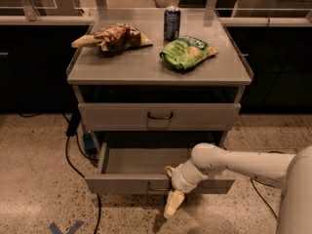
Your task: Open middle drawer
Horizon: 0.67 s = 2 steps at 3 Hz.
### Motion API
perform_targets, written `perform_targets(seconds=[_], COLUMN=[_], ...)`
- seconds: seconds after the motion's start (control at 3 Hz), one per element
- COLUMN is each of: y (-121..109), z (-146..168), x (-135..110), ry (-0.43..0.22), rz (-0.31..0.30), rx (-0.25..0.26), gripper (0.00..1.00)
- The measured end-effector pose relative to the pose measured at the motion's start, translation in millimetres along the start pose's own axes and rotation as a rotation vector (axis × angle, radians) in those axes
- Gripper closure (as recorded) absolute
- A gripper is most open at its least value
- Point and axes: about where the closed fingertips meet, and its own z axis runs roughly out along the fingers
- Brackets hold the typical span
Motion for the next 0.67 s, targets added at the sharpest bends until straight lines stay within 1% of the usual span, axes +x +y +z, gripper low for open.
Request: perform_targets(seconds=[0.33, 0.67], y=[12, 72], z=[2, 2], x=[1, -2], ry=[0.002, 0.028], rz=[0.019, 0.068], rx=[-0.012, -0.060], gripper=[0.00, 0.00])
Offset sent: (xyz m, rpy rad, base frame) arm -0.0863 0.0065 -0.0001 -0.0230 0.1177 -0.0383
